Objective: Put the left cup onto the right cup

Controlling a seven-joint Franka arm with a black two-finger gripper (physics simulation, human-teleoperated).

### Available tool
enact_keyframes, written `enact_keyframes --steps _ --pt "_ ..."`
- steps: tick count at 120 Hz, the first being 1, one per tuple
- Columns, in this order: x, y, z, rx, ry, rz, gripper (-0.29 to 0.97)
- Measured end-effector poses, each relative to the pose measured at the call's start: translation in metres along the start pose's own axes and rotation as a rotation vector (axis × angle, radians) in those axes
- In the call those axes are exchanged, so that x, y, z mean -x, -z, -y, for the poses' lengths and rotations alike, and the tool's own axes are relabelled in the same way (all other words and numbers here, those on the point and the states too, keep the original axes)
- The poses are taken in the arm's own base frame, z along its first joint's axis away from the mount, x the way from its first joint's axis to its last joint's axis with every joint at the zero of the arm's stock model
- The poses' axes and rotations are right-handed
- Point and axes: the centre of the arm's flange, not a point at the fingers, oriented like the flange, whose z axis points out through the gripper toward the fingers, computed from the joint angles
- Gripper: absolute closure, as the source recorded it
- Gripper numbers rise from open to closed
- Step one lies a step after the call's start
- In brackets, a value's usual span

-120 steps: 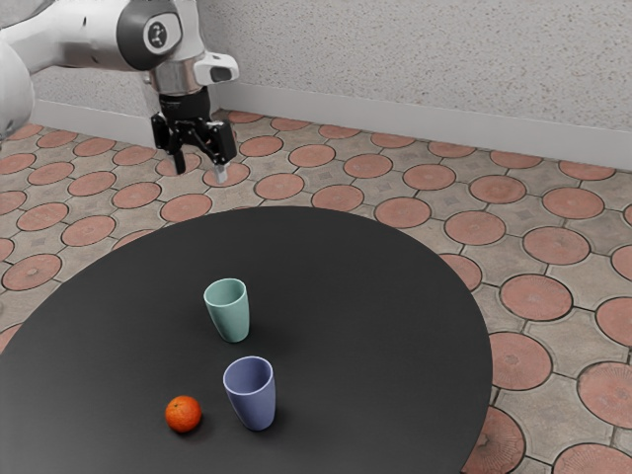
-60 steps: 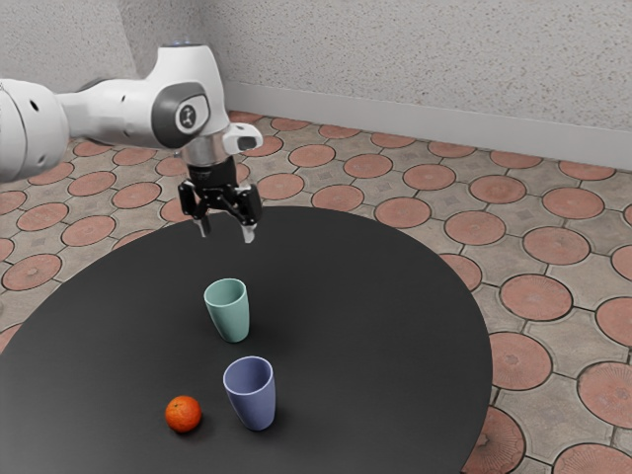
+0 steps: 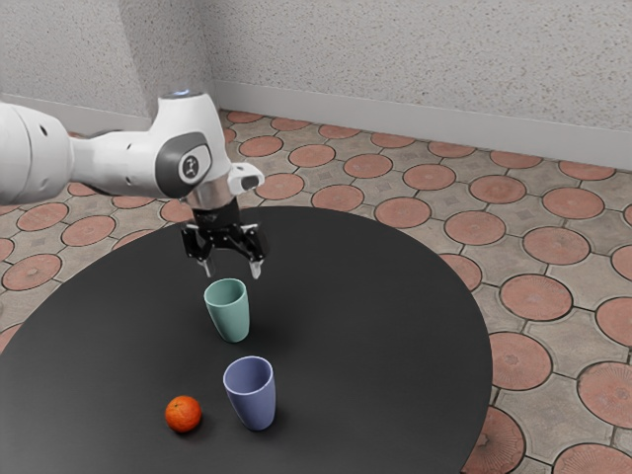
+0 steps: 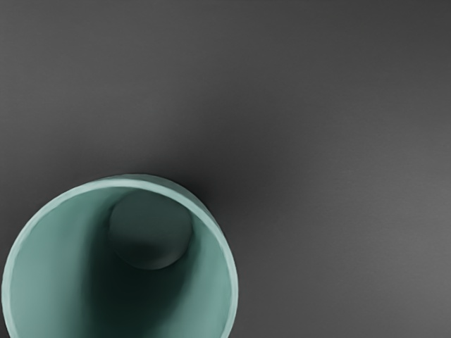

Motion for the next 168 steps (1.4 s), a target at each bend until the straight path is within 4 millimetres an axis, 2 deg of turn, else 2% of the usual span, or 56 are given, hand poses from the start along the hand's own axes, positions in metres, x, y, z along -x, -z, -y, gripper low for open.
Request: enact_keyframes --steps 22,100,116,168 --pt "-0.002 -0.015 -0.009 -0.008 0.015 -0.012 0.03" --pt "-0.019 -0.070 -0.003 -0.030 0.078 -0.004 0.03" --pt "-0.020 -0.074 -0.003 -0.030 0.083 -0.008 0.11" --pt "-0.021 -0.069 -0.004 -0.028 0.083 -0.025 0.50"
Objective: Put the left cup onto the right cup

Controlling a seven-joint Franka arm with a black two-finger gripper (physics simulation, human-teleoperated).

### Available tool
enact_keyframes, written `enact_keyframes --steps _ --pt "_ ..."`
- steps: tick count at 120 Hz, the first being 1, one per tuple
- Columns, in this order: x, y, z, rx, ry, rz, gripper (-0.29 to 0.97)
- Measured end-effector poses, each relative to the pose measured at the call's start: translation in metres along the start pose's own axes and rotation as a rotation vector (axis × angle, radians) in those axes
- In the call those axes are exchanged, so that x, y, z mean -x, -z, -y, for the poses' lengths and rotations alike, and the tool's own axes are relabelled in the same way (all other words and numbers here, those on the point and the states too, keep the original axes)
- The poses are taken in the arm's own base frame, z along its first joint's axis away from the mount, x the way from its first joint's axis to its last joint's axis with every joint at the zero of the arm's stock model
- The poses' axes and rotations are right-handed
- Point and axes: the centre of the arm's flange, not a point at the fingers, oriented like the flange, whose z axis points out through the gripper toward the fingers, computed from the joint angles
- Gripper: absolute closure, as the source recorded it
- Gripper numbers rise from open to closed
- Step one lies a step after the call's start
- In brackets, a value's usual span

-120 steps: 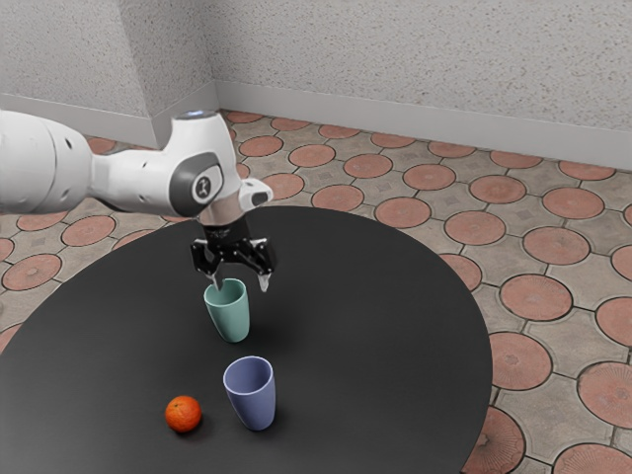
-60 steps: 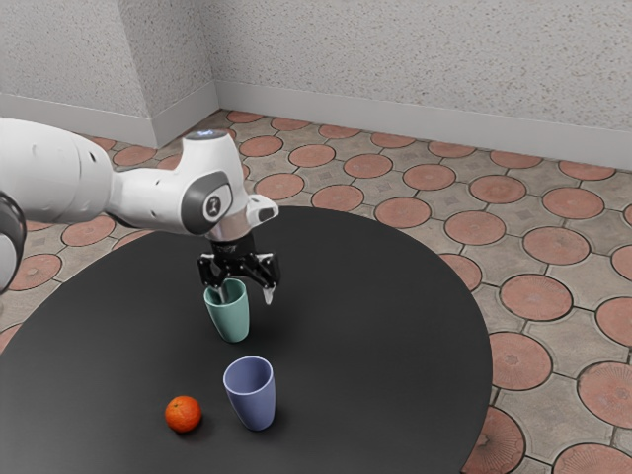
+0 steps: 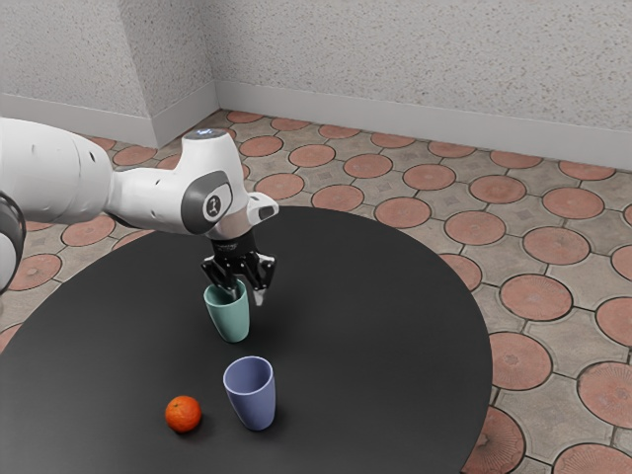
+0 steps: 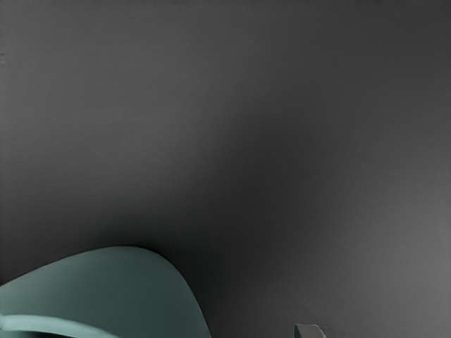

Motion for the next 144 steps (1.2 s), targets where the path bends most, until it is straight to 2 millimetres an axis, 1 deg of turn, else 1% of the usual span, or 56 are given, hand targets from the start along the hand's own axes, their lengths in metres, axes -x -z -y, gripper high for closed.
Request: enact_keyframes --steps 25,46,68,98,105,123,144 --pt "-0.001 0.001 0.002 -0.003 -0.001 -0.003 0.68" --pt "-0.002 0.003 0.004 -0.005 -0.001 -0.008 0.75" --pt "0.001 0.030 0.004 0.009 -0.003 -0.042 0.77" --pt "0.015 0.075 -0.006 0.031 -0.027 -0.079 0.78" --pt "0.020 0.083 -0.008 0.032 -0.034 -0.082 0.78" --pt "0.040 0.095 -0.009 0.038 -0.048 -0.075 0.78" --pt "0.059 0.118 -0.020 0.053 -0.076 -0.083 0.78"
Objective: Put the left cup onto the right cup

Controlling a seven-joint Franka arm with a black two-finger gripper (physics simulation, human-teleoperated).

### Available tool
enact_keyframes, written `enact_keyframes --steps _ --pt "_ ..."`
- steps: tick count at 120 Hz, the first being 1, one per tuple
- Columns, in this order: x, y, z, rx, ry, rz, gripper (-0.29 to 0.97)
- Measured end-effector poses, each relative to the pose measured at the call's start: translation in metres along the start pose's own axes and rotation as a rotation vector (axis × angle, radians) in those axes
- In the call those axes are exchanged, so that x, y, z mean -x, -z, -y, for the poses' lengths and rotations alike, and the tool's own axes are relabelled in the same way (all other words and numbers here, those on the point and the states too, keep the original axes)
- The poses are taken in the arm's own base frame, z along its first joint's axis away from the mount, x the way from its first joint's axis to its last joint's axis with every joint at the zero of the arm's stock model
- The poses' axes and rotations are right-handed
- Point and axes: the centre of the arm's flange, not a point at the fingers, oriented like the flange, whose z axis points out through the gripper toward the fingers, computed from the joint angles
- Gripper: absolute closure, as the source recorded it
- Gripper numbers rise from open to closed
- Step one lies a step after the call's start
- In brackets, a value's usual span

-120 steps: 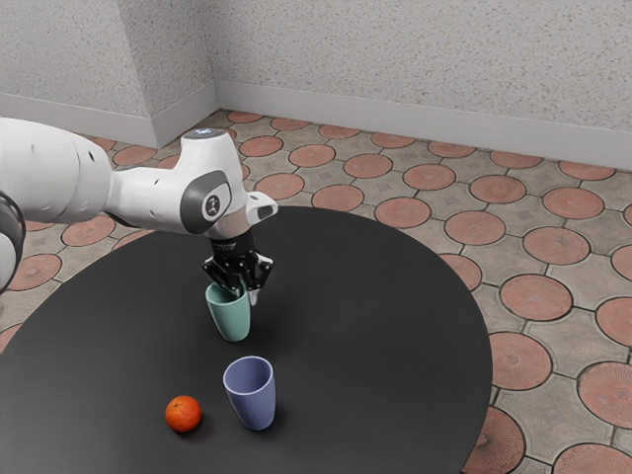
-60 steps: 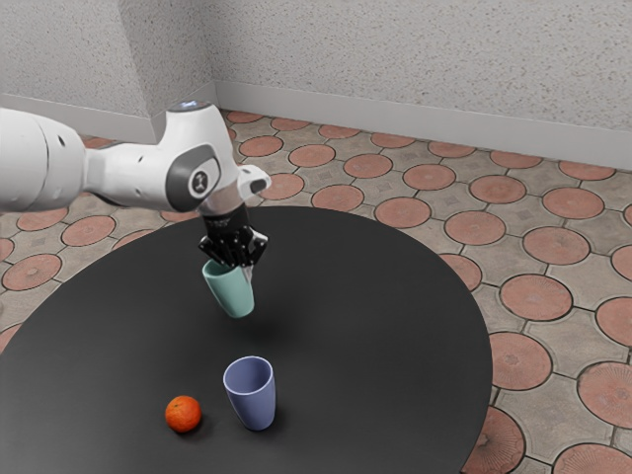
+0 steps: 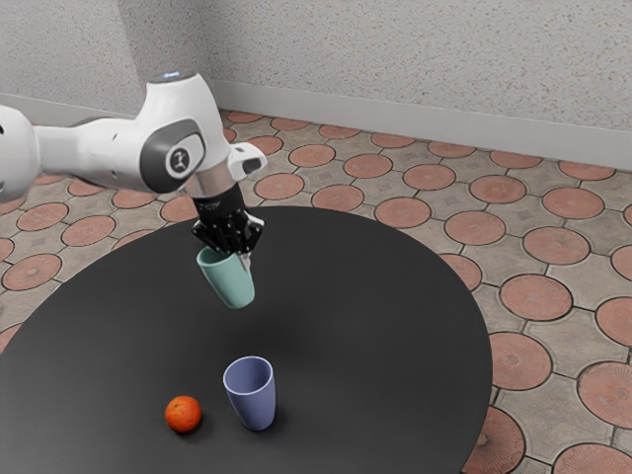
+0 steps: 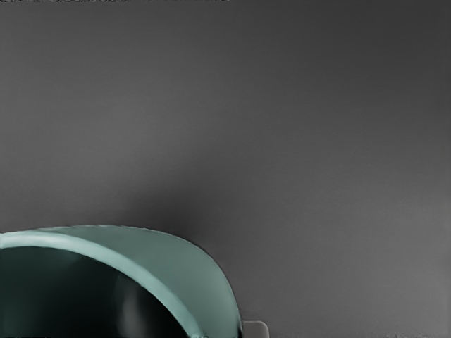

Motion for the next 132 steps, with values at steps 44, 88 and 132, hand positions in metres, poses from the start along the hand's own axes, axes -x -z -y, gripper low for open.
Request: enact_keyframes --steps 44,88,132 --pt "0.053 0.016 -0.023 0.012 -0.066 0.031 0.78" --pt "0.097 0.014 -0.046 0.002 -0.131 0.052 0.78" --pt "0.130 0.017 -0.068 -0.009 -0.186 0.050 0.78"
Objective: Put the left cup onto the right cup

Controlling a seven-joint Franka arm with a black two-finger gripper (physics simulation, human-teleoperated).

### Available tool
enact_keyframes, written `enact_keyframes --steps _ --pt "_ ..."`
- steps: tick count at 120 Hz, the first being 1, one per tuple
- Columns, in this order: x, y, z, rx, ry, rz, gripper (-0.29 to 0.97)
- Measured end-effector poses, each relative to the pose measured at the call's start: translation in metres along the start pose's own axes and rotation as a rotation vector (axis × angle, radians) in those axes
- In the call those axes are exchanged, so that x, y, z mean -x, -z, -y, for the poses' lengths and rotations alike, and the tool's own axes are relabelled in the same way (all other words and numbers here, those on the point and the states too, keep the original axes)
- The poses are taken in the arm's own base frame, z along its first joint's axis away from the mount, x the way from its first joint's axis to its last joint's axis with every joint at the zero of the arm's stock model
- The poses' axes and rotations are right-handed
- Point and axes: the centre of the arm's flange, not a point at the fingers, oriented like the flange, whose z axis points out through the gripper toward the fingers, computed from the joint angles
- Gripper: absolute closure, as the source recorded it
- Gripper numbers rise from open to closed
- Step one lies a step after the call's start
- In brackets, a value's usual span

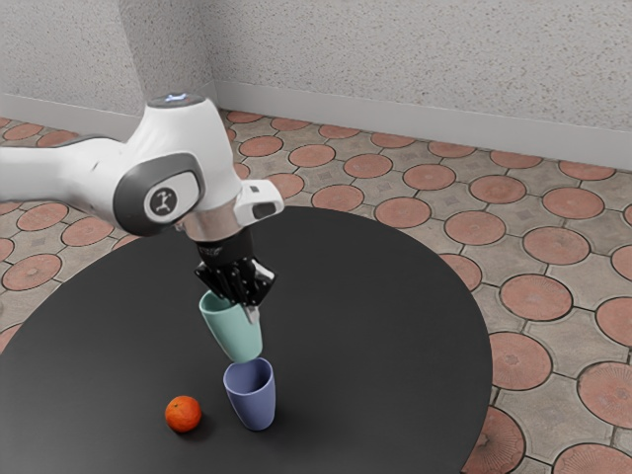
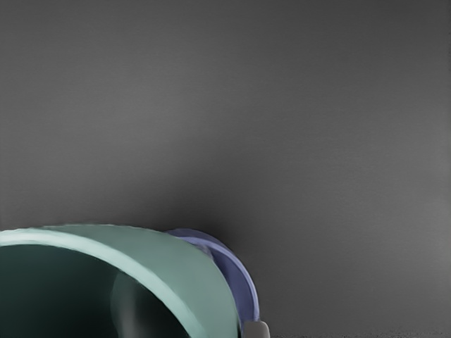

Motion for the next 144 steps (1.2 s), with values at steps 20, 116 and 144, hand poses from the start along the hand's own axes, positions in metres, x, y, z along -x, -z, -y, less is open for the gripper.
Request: enact_keyframes --steps 20,116,144 --pt "0.012 -0.005 -0.005 -0.009 -0.008 0.009 0.78" --pt "0.012 -0.028 -0.012 -0.023 0.006 0.042 0.78" --pt "0.010 -0.036 -0.012 -0.026 0.014 0.056 0.78"
